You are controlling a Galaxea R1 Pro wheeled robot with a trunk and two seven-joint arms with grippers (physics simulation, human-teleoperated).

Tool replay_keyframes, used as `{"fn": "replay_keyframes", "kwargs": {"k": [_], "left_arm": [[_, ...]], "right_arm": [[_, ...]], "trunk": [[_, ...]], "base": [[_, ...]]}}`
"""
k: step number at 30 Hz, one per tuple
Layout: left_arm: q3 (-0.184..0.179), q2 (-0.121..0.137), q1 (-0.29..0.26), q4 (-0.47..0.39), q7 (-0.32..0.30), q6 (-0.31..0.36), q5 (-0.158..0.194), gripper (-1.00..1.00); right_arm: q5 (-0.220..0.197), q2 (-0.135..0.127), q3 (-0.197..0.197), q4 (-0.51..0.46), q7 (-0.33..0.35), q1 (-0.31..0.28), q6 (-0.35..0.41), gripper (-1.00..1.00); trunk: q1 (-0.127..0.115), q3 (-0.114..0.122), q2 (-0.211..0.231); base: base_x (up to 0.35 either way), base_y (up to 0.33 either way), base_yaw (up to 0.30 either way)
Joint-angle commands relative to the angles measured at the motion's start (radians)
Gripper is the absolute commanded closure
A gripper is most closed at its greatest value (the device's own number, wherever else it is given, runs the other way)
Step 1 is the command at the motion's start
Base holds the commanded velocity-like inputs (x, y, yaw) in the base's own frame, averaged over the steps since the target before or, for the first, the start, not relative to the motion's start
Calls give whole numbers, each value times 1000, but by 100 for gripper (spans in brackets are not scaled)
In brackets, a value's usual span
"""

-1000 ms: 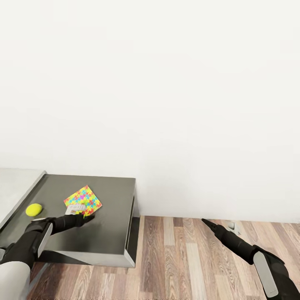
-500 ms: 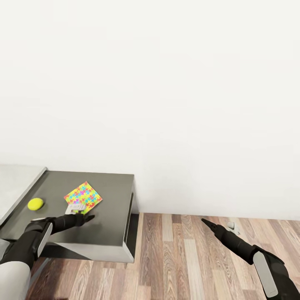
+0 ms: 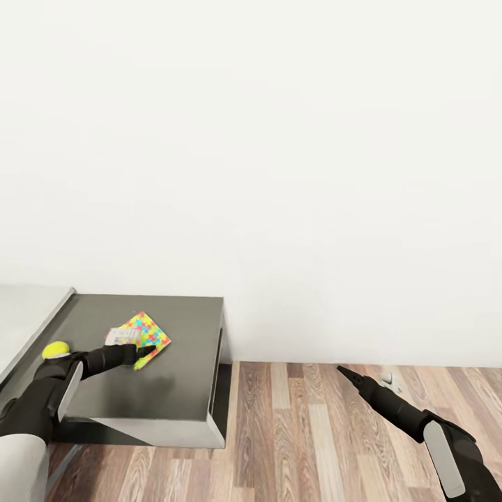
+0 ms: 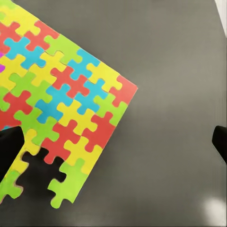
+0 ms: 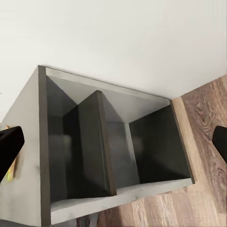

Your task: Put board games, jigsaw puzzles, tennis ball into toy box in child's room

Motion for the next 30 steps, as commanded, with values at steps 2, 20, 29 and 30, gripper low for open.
{"fn": "replay_keyframes", "kwargs": {"k": [2,20,29,30], "left_arm": [[4,0,-1,-3,-7,7,-5,-100],[4,-1,-1,-5,-1,12,-10,-100],[4,-1,-1,-5,8,13,-11,-100],[4,-1,-1,-5,8,13,-11,-100]], "right_arm": [[-3,0,-2,0,1,-1,7,-100],[-3,0,-2,1,1,-1,7,-100],[-3,1,-2,1,1,-1,7,-100],[-3,1,-2,1,1,-1,7,-100]], "trunk": [[1,1,-2],[1,12,-2],[1,12,-2],[1,12,-2]], "base": [[38,61,-73],[7,117,-26],[31,163,0],[139,124,0]]}}
